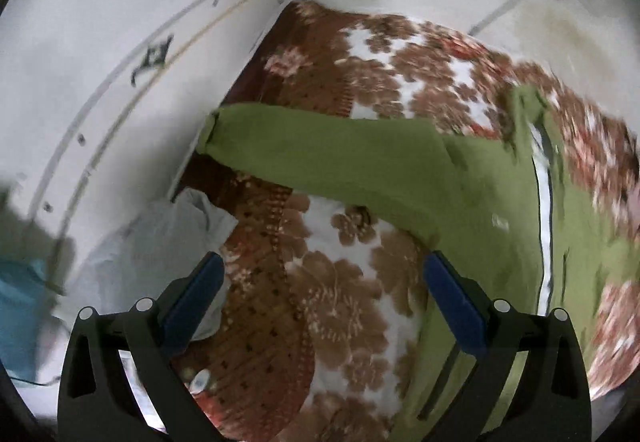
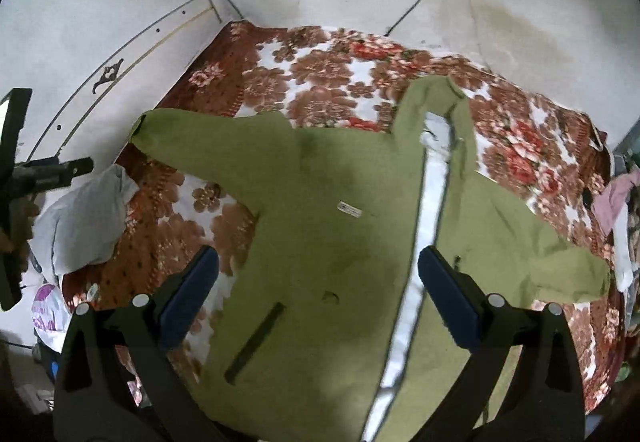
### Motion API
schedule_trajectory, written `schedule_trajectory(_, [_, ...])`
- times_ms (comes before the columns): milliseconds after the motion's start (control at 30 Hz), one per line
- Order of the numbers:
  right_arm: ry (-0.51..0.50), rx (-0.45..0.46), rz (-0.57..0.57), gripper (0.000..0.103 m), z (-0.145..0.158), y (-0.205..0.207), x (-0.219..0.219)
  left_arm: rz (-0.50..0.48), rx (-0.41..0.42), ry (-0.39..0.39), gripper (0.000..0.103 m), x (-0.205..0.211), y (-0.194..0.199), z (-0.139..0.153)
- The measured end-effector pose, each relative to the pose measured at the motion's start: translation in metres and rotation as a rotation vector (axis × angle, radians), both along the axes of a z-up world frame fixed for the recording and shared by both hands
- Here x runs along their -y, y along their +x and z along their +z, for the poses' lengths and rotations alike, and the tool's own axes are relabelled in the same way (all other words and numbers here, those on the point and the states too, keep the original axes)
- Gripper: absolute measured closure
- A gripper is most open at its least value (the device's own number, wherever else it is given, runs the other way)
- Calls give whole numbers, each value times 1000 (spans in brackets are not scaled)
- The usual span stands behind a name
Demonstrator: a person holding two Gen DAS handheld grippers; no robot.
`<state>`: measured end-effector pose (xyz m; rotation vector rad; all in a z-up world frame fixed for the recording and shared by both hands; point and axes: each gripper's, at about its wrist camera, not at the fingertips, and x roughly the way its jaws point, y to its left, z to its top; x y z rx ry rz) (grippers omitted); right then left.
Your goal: Fold large clothes
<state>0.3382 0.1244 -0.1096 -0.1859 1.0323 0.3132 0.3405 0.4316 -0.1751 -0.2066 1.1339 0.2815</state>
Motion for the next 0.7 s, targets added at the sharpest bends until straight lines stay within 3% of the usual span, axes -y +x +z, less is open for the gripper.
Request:
schedule_trajectory(267, [-16, -72, -7, 5, -43, 50, -79, 272, -19, -191, 6, -129, 62, -94])
schedule_trajectory(333, [-23, -89, 3, 5, -58, 63, -95, 319, -1, -182, 6, -153, 76, -109])
schedule_trajectory(400, [-40, -93, 21, 5, -75, 75, -109, 360, 42, -120, 6, -170, 87, -117])
schedule_trajectory(433, [-52, -95, 35, 5, -85, 81, -117, 348, 69, -116, 5, -176, 96, -124])
schedule_trajectory(533, [-79, -102, 55, 5, -118, 96, -131, 320, 38, -71, 5, -196, 123, -159])
schedule_trajectory(633, [-119, -160, 58, 5, -160, 116, -143, 358, 98, -159, 6, -224, 133, -187])
schedule_trajectory(700, [-143, -217, 60, 5, -188, 129, -149, 381, 67, -104, 7, -240, 141, -204])
